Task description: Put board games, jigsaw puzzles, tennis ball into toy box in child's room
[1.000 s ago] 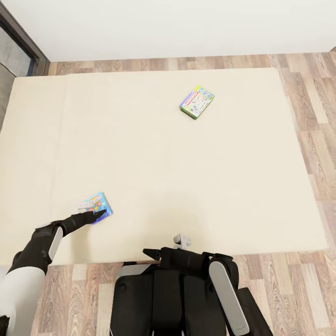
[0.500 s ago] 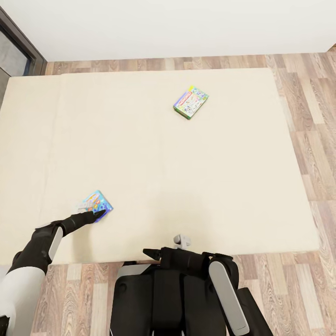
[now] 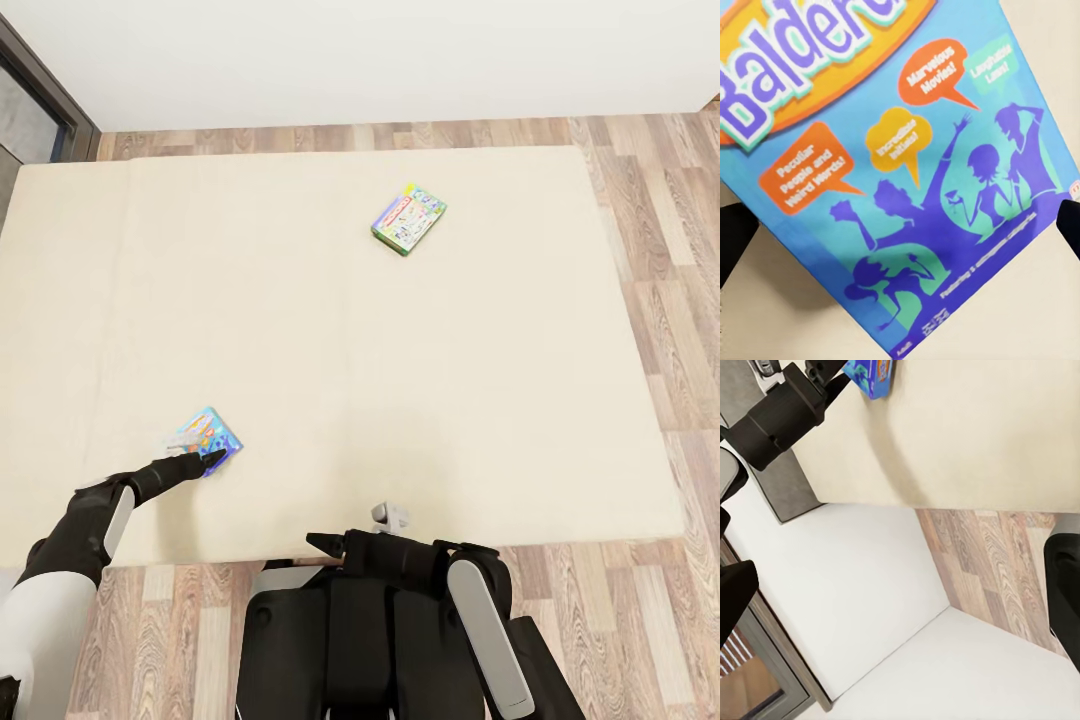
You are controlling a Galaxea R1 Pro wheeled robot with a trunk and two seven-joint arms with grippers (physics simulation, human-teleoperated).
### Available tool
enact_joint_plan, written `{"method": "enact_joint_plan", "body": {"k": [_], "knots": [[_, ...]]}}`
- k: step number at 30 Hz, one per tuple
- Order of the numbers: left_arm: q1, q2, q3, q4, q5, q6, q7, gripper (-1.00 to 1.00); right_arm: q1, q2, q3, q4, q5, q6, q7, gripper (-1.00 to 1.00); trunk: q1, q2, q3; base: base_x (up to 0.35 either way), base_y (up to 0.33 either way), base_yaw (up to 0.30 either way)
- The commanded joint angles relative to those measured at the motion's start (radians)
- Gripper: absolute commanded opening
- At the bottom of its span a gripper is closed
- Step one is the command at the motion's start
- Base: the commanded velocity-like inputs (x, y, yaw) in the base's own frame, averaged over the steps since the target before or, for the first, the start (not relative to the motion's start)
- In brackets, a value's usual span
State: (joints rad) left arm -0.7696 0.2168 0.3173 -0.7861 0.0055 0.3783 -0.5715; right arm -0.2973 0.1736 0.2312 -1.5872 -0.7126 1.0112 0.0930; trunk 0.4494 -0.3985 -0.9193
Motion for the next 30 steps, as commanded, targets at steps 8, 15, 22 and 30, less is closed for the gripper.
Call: {"method": "enact_joint_plan", "body": {"k": [8, 15, 22, 30], "knots": [[0.000, 0.000, 0.042, -0.001, 0.001, 0.007, -0.006, 1.00, 0.000, 0.000, -0.001, 0.000, 0.010, 0.004, 0.010, 1.00, 0.001, -0.002, 0.001, 0.000, 0.000, 0.000], [0.000, -0.001, 0.047, -0.001, 0.001, 0.007, -0.006, 1.00, 0.001, 0.000, -0.001, 0.000, 0.010, 0.004, 0.010, 1.00, 0.001, -0.002, 0.002, 0.000, 0.000, 0.000], [0.000, 0.000, 0.048, -0.001, 0.001, 0.007, -0.005, 1.00, 0.001, 0.000, -0.001, 0.000, 0.010, 0.004, 0.010, 1.00, 0.001, -0.002, 0.003, 0.000, 0.000, 0.000], [0.002, 0.000, 0.049, -0.055, 0.000, 0.018, -0.004, 1.00, 0.001, 0.000, -0.001, 0.000, 0.010, 0.004, 0.011, 1.00, 0.001, -0.002, 0.003, 0.000, 0.000, 0.000]]}}
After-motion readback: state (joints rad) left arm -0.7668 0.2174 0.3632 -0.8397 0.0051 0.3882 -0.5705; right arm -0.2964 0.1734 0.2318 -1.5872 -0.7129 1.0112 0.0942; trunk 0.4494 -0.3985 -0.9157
